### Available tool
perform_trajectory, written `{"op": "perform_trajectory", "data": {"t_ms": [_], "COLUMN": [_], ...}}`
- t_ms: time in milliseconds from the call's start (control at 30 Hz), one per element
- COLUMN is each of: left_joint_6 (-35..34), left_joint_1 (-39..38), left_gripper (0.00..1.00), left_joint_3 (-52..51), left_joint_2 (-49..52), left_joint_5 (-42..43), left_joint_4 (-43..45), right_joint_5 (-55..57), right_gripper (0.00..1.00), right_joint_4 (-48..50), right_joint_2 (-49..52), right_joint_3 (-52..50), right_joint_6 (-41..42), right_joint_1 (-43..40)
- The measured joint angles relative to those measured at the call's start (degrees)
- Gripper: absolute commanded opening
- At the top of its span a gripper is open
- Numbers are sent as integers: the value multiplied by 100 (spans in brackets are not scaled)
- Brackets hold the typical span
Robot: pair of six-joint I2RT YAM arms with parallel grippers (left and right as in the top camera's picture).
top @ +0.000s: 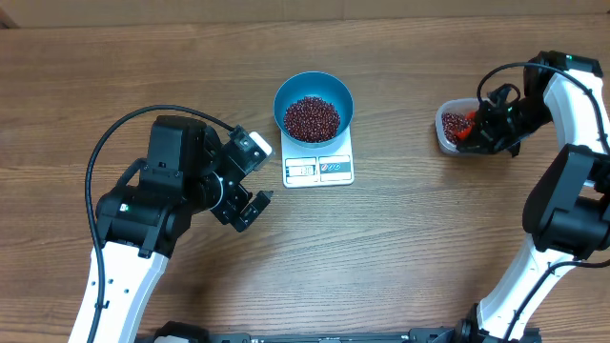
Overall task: Scoop item into bowl and weigh 150g on scale
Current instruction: 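Drag the red scoop through the beans in the tub to fill it, then lift the filled red scoop up out of the tub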
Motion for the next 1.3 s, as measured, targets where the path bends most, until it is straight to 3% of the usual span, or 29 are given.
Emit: {"op": "perform_trajectory", "data": {"t_ms": [533,833,1300], "left_joint_6": [0,0,0], "left_joint_1": [0,0,0], "left_gripper": [100,100,100], "left_joint_3": [0,0,0], "left_joint_2": [0,0,0], "left_joint_5": [0,0,0], "left_joint_4": [0,0,0], "right_joint_5": [310,433,-1088], "right_gripper": [4,4,4], "right_joint_4": [74,44,-173], "right_joint_2": [0,140,492], "right_joint_3": [7,68,72], "right_joint_6": [457,492,-385], "right_joint_1": [61,608,247]}}
